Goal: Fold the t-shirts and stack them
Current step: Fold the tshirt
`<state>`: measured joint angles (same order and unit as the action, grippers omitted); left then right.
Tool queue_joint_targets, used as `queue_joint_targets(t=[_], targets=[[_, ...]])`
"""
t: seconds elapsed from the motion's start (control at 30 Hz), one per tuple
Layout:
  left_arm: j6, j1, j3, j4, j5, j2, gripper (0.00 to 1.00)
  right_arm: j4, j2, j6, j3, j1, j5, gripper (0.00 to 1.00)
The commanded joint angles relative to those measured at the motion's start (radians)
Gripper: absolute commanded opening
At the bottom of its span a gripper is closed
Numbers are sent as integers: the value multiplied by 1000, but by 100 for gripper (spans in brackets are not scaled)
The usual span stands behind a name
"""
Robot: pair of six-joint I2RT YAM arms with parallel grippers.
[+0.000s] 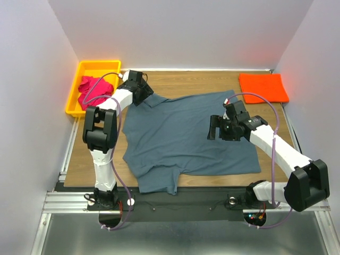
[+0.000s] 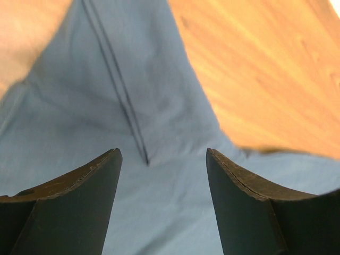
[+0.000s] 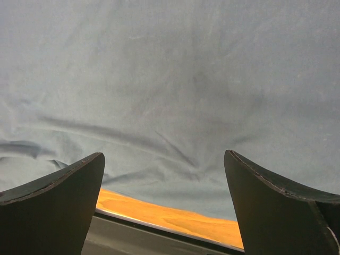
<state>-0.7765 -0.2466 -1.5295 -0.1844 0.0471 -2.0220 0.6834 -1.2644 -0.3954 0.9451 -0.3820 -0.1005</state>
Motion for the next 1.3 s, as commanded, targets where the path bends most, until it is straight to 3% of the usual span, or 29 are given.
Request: queue_joint_targets(t=[0.0,1.27], targets=[[-24,6,-101,-20,39,-27,76,-42,19,13,-9,-9,18,100],[8,12,-196,26,10,-185,71,-62,8,38,-23,-9,25,100]])
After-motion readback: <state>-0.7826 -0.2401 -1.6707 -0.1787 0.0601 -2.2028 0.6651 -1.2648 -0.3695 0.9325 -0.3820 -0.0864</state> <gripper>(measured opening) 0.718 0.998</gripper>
